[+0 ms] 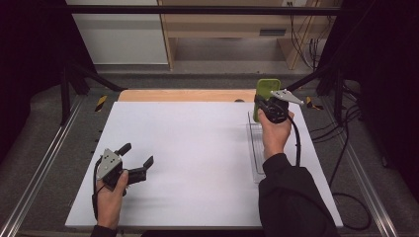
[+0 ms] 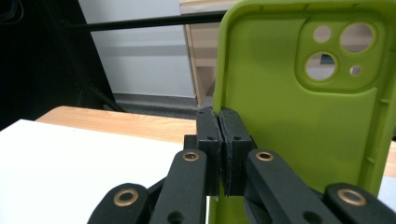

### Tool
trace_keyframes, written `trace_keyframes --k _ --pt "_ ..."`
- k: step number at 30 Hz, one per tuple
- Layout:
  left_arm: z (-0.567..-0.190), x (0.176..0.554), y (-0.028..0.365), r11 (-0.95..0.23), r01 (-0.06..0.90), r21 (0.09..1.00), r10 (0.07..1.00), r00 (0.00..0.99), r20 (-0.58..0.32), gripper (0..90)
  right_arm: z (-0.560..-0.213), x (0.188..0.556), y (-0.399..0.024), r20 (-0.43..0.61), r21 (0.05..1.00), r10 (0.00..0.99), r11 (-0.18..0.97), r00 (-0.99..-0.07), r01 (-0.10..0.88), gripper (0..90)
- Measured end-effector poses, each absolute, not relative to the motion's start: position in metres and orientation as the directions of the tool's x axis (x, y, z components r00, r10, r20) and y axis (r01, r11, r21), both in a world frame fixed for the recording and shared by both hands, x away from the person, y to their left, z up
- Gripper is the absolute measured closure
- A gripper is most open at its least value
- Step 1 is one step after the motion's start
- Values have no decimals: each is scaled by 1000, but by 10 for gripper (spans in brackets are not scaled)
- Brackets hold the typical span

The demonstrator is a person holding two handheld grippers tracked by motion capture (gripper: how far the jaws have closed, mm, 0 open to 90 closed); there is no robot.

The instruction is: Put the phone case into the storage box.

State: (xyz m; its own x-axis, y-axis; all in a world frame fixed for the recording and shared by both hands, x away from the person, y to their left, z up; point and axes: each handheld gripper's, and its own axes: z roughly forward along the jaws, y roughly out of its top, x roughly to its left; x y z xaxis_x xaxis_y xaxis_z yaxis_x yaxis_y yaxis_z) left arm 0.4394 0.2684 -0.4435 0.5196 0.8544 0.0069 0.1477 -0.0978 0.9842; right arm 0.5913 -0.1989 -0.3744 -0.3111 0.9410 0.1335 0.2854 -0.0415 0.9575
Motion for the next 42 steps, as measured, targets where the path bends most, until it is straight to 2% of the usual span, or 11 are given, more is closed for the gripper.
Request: trace_keyframes --k 17,42 --pt "-443 439 268 -96 144 985 851 525 6 48 -391 600 -198 140 945 946 -39 -293 324 880" --pt "-442 439 268 -84 139 987 852 524 -1 47 -397 602 -197 131 942 948 -28 -289 335 879"
